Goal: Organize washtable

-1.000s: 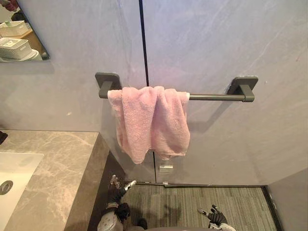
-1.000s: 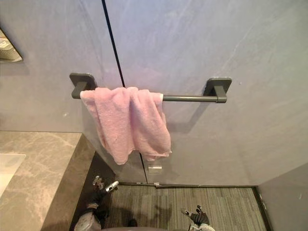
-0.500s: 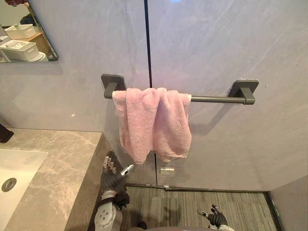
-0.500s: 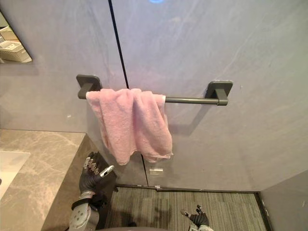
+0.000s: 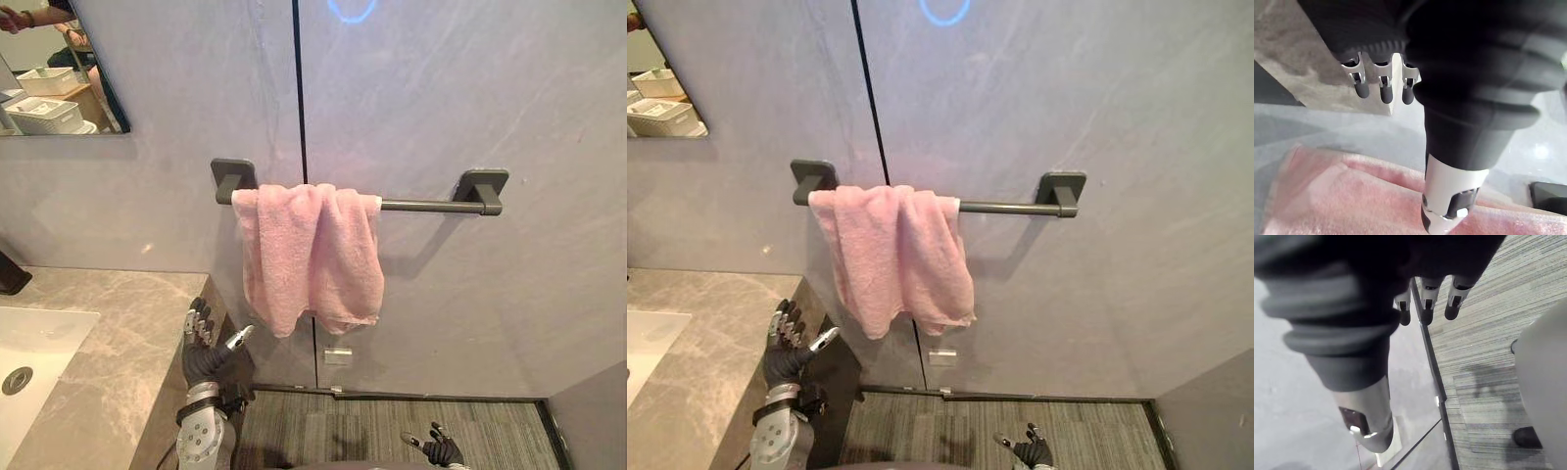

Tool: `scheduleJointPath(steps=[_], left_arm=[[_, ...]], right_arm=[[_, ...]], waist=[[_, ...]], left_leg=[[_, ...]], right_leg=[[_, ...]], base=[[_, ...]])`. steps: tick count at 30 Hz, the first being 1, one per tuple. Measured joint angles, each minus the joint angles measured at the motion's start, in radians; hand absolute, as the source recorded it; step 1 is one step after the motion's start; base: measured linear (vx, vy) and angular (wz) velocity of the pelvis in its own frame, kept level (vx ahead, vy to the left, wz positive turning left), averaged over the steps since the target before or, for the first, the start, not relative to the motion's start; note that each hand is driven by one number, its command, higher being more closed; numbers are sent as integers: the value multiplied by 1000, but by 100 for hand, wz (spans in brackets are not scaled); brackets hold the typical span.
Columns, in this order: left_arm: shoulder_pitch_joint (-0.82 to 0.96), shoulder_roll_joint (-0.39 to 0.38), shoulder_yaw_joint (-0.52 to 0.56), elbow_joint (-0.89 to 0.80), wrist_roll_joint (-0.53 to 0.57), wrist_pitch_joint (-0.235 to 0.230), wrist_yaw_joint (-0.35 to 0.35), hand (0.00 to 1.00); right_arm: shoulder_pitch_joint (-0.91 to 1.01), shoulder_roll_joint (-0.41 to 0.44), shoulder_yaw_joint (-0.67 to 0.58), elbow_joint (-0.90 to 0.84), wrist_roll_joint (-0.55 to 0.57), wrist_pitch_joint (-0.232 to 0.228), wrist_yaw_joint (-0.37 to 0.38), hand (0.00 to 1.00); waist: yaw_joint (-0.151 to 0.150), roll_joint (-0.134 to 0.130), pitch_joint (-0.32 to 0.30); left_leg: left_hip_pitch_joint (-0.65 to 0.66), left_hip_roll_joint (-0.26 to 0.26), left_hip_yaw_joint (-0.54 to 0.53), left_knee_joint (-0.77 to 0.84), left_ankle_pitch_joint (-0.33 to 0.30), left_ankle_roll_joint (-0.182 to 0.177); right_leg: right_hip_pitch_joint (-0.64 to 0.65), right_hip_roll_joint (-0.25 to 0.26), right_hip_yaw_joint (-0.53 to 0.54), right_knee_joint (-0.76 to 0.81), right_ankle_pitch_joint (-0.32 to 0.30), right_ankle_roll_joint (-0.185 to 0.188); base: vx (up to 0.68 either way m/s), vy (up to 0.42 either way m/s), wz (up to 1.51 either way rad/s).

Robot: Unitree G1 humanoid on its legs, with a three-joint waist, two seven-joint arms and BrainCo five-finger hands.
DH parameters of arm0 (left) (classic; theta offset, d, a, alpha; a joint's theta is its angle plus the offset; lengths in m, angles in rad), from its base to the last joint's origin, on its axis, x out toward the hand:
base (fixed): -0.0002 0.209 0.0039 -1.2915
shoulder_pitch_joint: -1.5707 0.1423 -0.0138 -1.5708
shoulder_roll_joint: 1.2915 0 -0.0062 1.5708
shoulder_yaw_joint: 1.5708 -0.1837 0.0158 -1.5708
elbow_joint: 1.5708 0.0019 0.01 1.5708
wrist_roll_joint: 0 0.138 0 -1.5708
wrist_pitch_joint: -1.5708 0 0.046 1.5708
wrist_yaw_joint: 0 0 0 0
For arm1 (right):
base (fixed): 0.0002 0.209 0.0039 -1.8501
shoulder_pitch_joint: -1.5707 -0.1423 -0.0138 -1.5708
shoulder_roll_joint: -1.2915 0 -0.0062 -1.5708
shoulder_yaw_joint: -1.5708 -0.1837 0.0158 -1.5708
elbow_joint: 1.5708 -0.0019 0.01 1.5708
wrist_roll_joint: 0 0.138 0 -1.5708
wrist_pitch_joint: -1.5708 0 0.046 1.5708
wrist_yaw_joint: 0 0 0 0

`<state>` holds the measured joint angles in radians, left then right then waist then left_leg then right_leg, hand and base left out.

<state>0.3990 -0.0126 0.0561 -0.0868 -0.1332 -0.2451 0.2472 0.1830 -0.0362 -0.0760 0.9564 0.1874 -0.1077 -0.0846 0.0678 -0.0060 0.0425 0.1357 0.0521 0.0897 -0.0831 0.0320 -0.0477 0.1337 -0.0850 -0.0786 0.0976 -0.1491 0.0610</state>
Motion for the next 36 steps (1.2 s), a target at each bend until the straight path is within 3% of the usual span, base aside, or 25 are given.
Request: scheduleJointPath(steps=[15,21,25,31,36], left_arm=[[-68,38,107,40,0,0,16,0],[-70,81,113,63,30,0,15,0],[-96,103,113,92,32,-3,15,0],[-155,144,113,155,40,-4,14,0],[-165,157,112,168,52,-5,12,0]], right_arm=[[-22,-14,-5,32,-2,7,17,0],[-44,-27,-8,54,-3,9,25,0],[-46,-32,-30,60,-3,11,32,0],[-51,-34,-33,62,-13,22,43,0],[-72,-36,-33,81,-21,26,44,0]], waist=[[-3,11,-6],[-26,16,-5],[-25,24,-6],[-31,19,-3],[-54,19,-2]], left_leg=[[-1,0,20,-9,-7,-9],[-5,-1,27,-10,-8,-9],[-23,-1,40,-10,-8,-8],[-27,-4,49,-10,-9,-7],[-31,-5,50,-10,-12,-6]], right_leg=[[-1,18,25,-33,16,-9],[-4,19,37,-51,28,-8],[-27,20,55,-58,41,-6],[-34,18,68,-68,50,-5],[-34,17,74,-83,56,-2]], base=[[0,-14,-5],[-21,-4,-3],[-41,4,-14],[-11,2,-5],[-1,-4,-2]])
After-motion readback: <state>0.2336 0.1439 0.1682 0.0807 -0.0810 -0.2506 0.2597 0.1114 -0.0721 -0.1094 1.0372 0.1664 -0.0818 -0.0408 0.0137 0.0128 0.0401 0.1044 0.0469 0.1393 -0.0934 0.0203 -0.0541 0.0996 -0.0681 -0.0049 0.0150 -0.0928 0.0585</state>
